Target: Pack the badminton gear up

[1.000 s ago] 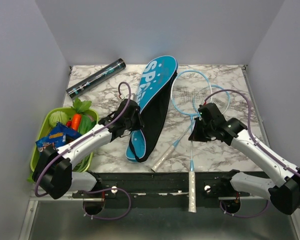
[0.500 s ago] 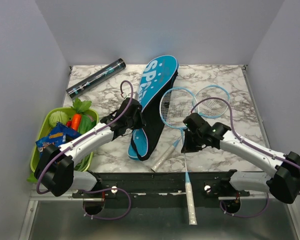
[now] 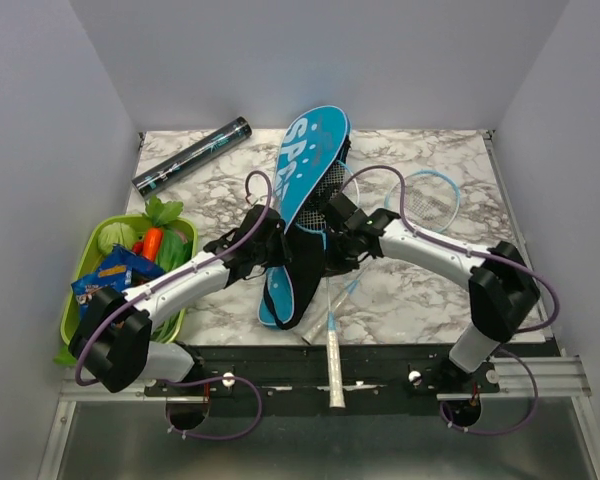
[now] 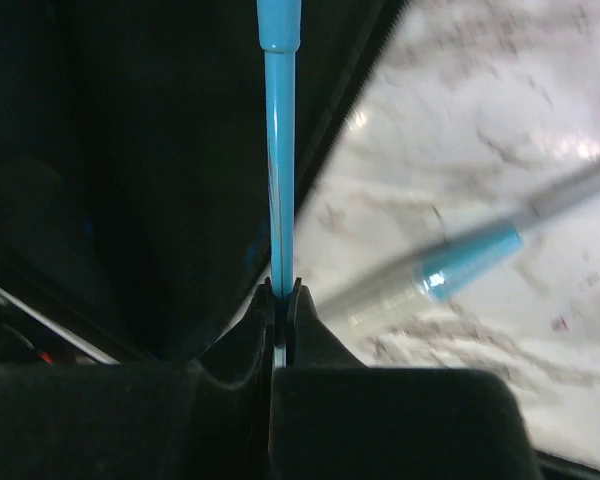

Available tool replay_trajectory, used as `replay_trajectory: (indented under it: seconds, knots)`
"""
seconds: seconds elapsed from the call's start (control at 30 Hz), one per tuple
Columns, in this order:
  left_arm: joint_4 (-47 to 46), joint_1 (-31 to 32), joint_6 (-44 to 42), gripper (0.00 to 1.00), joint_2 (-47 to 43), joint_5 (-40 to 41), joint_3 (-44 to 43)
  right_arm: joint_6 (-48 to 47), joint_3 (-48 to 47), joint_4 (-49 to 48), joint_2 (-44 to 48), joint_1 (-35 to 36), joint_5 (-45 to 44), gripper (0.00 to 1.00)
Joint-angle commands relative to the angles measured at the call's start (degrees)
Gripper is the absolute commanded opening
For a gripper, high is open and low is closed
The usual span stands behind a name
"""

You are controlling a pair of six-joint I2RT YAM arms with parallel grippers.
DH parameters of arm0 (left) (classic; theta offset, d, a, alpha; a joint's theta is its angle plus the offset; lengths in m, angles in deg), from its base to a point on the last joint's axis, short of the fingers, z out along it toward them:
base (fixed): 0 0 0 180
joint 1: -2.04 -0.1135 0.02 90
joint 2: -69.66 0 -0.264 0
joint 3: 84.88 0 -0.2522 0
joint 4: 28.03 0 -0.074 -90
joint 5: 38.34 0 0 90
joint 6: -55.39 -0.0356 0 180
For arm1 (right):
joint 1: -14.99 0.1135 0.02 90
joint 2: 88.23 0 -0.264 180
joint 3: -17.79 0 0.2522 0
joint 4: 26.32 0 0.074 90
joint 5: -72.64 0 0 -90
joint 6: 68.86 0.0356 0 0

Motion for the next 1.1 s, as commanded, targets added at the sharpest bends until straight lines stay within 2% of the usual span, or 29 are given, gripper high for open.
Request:
replay_trajectory:
  seconds: [0.0, 0.23, 0.4, 0.5, 0.6, 0.63, 0.67, 0.73, 0.77, 0.87, 1.07]
  knots:
    - [-2.65, 1.04, -0.90, 0.00, 0.02, -1.98, 1.98, -1.01, -8.31, -3.44, -9.54, -2.53, -0.06, 0.01]
    - [-2.82, 1.30, -1.79, 0.00, 0.55, -4.08, 4.35, -1.62, -21.57, -8.46, -21.58, -9.04, 2.92, 0.01]
    - [-3.87, 1.48, -2.31, 0.00, 2.65, -6.28, 4.35, -5.49, -36.49, -8.29, -29.41, -10.80, 6.26, 0.01]
    - [-4.14, 1.75, -2.58, 0.00, 3.97, -7.51, 4.00, -6.02, -41.70, -6.36, -33.37, -11.76, 4.08, 0.01]
    - [-4.58, 1.92, -2.40, 0.00, 4.59, -8.04, 3.91, -5.40, -41.11, -7.13, -34.17, -12.65, 4.16, 0.04]
    - [-4.49, 2.01, -2.49, 0.00, 4.76, -8.04, 3.91, -5.67, -39.37, -7.58, -33.73, -12.65, 4.24, 0.10]
    - [-4.49, 2.01, -2.49, 0.00, 5.11, -7.96, 3.83, -6.28, -38.30, -8.28, -32.59, -12.65, 4.33, 0.21]
    - [-4.67, 2.01, -2.40, 0.00, 5.47, -7.43, 3.83, -6.37, -35.76, -10.12, -31.01, -12.65, 5.30, 0.31]
    - [-4.76, 1.92, -2.32, 0.00, 5.90, -7.43, 3.74, -6.46, -33.57, -10.39, -29.26, -12.65, 5.73, 0.40]
    - [-4.67, 1.92, -2.31, 0.00, 6.78, -7.25, 3.21, -6.72, -28.83, -10.74, -26.36, -12.65, 7.58, 0.51]
    - [-4.14, 2.01, -2.58, 0.00, 7.93, -6.46, 2.51, -7.42, -15.81, -11.36, -12.92, -12.65, 6.18, 0.55]
